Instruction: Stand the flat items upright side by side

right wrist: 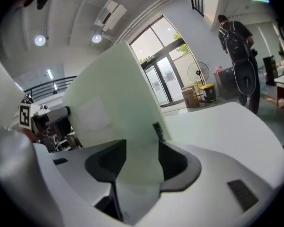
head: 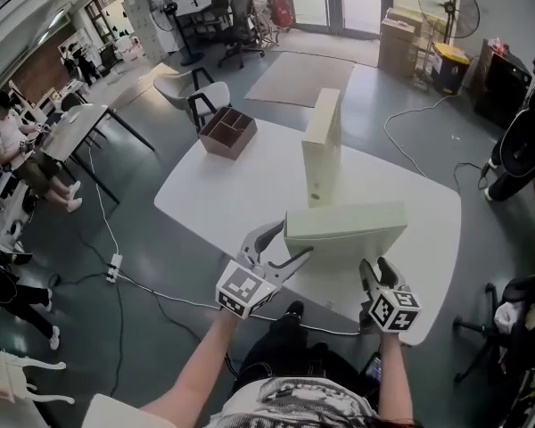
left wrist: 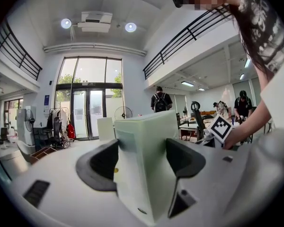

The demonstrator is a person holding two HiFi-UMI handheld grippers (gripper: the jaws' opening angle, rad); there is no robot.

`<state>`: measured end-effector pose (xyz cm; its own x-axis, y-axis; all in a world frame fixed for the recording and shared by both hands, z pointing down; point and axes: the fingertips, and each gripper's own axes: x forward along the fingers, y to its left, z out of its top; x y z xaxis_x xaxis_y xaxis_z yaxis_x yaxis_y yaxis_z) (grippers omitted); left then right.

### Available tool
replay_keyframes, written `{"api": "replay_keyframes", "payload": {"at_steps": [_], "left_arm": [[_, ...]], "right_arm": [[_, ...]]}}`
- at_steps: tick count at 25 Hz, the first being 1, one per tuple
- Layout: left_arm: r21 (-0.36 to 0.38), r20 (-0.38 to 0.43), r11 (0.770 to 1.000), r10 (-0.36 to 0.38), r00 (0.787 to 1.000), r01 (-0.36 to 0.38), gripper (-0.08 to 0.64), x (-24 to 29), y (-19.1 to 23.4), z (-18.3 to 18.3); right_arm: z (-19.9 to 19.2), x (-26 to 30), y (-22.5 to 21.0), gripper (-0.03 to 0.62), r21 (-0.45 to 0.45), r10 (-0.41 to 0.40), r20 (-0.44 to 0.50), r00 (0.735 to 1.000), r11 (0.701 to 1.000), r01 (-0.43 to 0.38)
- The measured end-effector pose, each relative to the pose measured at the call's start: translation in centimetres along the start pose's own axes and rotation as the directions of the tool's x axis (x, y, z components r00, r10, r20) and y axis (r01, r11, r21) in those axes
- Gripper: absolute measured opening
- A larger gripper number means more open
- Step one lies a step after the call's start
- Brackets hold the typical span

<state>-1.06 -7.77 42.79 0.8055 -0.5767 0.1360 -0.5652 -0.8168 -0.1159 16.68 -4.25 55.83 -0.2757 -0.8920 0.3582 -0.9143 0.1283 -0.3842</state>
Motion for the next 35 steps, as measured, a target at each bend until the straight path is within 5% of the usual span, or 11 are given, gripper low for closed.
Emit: {"api": "replay_keyframes", "payload": {"at_steps": [9, 15, 21, 28, 35], "left_arm": [[-0.062, 0.036, 0.998, 0.010, 0.999, -0.007, 0.301, -0.1, -2.4, 0.4], [0.013, 0.039, 0.999, -0.052, 0.998, 0.051, 0.287, 0.6, -5.8, 1.0], [0.022, 0.048, 0.999, -0.043, 0.998, 0.042, 0.284, 1.3, -6.1, 1.0], [0.097, 0.047, 0.987, -0.132, 0.990, 0.127, 0.229, 3.7, -8.2, 1.7], [0.072, 0.057, 0.987, -0.148, 0.987, 0.144, 0.229, 7.8, -6.0, 1.9]], "right_arm": [[0.5, 0.0, 0.7, 0.176, 0.038, -0.002, -0.008, 1.000, 0.999, 0.002], [2.2, 0.8, -0.2, -0.008, -0.001, -0.070, 0.046, 0.996, 0.998, 0.070], [2.3, 1.5, -0.7, -0.014, 0.032, -0.071, 0.056, 0.996, 0.997, 0.069], [3.6, 4.0, -2.2, -0.015, 0.036, -0.089, 0.031, 0.996, 0.995, 0.088], [3.0, 7.5, -1.6, -0.014, 0.027, -0.066, -0.018, 0.998, 0.997, 0.067]]}}
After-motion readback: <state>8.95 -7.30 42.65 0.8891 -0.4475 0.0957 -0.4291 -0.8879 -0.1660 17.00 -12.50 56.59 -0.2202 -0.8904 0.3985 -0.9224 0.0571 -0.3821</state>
